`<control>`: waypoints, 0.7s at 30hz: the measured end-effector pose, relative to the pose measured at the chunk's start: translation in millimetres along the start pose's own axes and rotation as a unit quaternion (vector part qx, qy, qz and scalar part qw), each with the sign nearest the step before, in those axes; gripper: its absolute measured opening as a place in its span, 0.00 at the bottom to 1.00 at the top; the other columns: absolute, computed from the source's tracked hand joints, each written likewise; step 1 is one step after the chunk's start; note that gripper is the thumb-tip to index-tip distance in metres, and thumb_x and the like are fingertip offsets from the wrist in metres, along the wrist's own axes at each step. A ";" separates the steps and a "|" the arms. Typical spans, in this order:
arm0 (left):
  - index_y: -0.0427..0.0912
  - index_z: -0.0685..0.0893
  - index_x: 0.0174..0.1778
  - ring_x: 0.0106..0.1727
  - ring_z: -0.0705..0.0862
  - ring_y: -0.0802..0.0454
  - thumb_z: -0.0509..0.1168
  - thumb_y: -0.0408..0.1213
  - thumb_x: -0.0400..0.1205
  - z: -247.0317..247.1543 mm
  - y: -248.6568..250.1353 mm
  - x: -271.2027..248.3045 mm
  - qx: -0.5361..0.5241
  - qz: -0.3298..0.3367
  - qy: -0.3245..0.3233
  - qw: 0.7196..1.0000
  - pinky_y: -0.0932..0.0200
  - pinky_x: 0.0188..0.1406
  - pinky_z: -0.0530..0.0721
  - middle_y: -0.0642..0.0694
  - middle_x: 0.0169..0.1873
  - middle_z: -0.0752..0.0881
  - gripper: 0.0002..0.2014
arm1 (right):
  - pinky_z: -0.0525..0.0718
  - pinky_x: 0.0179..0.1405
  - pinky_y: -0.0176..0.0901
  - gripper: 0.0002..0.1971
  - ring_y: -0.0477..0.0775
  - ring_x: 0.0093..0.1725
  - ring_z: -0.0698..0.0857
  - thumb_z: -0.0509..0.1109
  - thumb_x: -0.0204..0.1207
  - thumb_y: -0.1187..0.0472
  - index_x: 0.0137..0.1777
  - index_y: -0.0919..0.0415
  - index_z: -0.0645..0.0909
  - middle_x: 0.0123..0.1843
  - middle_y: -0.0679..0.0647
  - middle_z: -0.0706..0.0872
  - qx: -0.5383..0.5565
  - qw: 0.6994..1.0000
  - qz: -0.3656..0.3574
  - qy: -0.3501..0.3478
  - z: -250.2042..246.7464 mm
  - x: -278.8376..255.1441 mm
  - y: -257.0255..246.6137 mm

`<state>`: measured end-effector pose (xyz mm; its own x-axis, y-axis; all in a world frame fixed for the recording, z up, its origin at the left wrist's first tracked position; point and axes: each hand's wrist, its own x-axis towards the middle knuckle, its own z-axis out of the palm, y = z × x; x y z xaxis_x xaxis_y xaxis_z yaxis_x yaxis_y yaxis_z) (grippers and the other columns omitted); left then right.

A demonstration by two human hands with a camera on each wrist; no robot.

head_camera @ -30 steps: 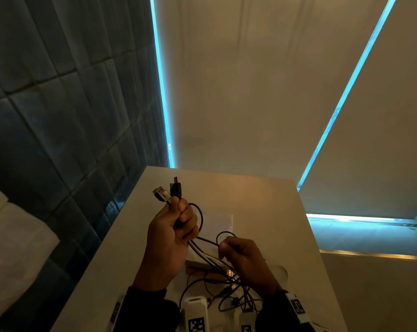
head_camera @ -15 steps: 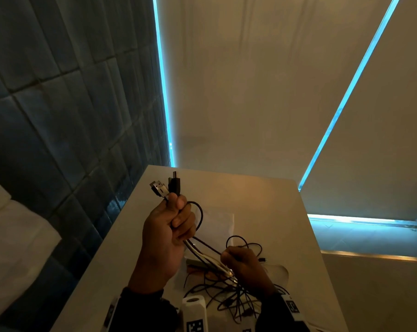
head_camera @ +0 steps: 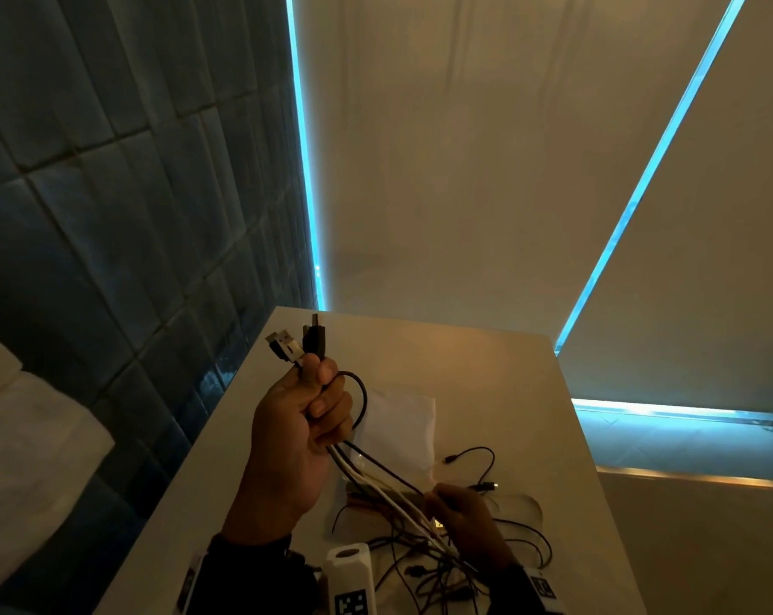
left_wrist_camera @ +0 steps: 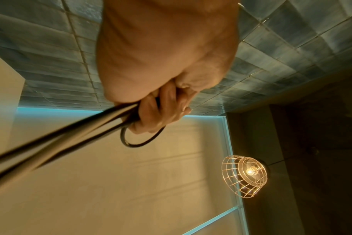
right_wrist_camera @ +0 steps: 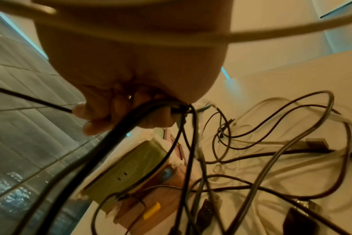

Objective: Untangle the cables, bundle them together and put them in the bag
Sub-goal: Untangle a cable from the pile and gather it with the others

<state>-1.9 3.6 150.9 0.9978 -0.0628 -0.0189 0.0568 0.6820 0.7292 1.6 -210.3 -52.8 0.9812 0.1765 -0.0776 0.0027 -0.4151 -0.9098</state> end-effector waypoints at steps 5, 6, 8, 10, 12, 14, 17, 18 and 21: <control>0.42 0.71 0.34 0.17 0.59 0.61 0.55 0.45 0.79 -2.2 -1.0 3.9 0.077 -0.022 0.018 0.997 0.65 0.17 0.55 0.52 0.19 0.66 0.12 | 0.73 0.27 0.34 0.12 0.46 0.27 0.76 0.69 0.79 0.62 0.33 0.59 0.86 0.29 0.56 0.83 0.041 0.993 0.016 0.110 -18.9 4.0 -40.7; 0.42 0.71 0.34 0.17 0.59 0.61 0.55 0.45 0.80 -2.1 -2.3 3.7 0.092 -0.030 0.021 0.995 0.64 0.17 0.54 0.52 0.20 0.67 0.12 | 0.72 0.24 0.35 0.11 0.46 0.25 0.74 0.70 0.78 0.63 0.34 0.60 0.86 0.27 0.55 0.81 0.073 0.989 0.006 0.129 -24.8 3.8 -55.8; 0.42 0.71 0.35 0.18 0.60 0.60 0.53 0.43 0.84 -1.0 -7.6 3.6 0.121 -0.050 0.033 0.991 0.64 0.18 0.55 0.51 0.21 0.69 0.13 | 0.69 0.22 0.37 0.09 0.48 0.24 0.70 0.70 0.78 0.63 0.36 0.61 0.86 0.25 0.55 0.75 0.141 0.980 -0.018 0.139 -33.9 1.4 -85.6; 0.42 0.71 0.36 0.19 0.65 0.58 0.51 0.41 0.87 2.1 -14.6 3.5 0.147 -0.069 0.049 0.986 0.64 0.19 0.59 0.49 0.22 0.73 0.14 | 0.66 0.22 0.38 0.08 0.50 0.25 0.67 0.70 0.78 0.64 0.37 0.62 0.86 0.25 0.55 0.72 0.181 0.974 -0.059 0.122 -38.5 -3.1 -110.9; 0.41 0.71 0.36 0.21 0.71 0.55 0.50 0.39 0.88 5.3 -21.2 4.8 0.163 -0.081 0.061 0.981 0.63 0.21 0.64 0.46 0.26 0.80 0.15 | 0.68 0.24 0.36 0.07 0.47 0.25 0.68 0.70 0.78 0.65 0.38 0.65 0.85 0.24 0.49 0.74 0.196 0.971 -0.107 0.089 -39.7 -8.7 -131.2; 0.40 0.71 0.37 0.24 0.77 0.53 0.49 0.39 0.89 6.4 -26.4 6.5 0.176 -0.090 0.069 0.978 0.62 0.21 0.68 0.41 0.31 0.85 0.15 | 0.69 0.26 0.31 0.07 0.42 0.25 0.70 0.70 0.77 0.66 0.38 0.68 0.84 0.24 0.44 0.76 0.209 0.966 -0.141 0.054 -40.0 -13.1 -143.9; 0.39 0.72 0.40 0.29 0.82 0.50 0.49 0.40 0.89 5.9 -31.2 7.5 0.191 -0.100 0.071 0.974 0.61 0.22 0.73 0.37 0.40 0.89 0.14 | 0.70 0.29 0.29 0.08 0.39 0.27 0.72 0.69 0.78 0.67 0.37 0.65 0.85 0.26 0.43 0.79 0.202 0.965 -0.163 0.021 -40.8 -17.5 -148.9; 0.39 0.72 0.41 0.30 0.83 0.50 0.49 0.40 0.89 6.2 -30.8 6.9 0.185 -0.100 0.065 0.975 0.60 0.23 0.75 0.36 0.42 0.90 0.14 | 0.71 0.30 0.29 0.09 0.39 0.28 0.73 0.69 0.78 0.66 0.37 0.63 0.86 0.27 0.43 0.80 0.196 0.966 -0.169 0.011 -41.1 -18.8 -150.0; 0.39 0.73 0.38 0.37 0.85 0.47 0.53 0.43 0.85 8.6 -27.3 4.7 0.131 -0.080 0.040 0.987 0.54 0.35 0.78 0.36 0.40 0.89 0.13 | 0.71 0.31 0.29 0.10 0.39 0.29 0.74 0.70 0.75 0.58 0.34 0.57 0.86 0.29 0.44 0.82 0.193 0.966 -0.172 -0.001 -41.5 -18.7 -145.8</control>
<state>0.9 -21.6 136.9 0.9766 -0.0893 -0.1956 0.2146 0.4558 0.8638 -9.1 -190.2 98.1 0.9347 0.2458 0.2568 0.2570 0.0319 -0.9659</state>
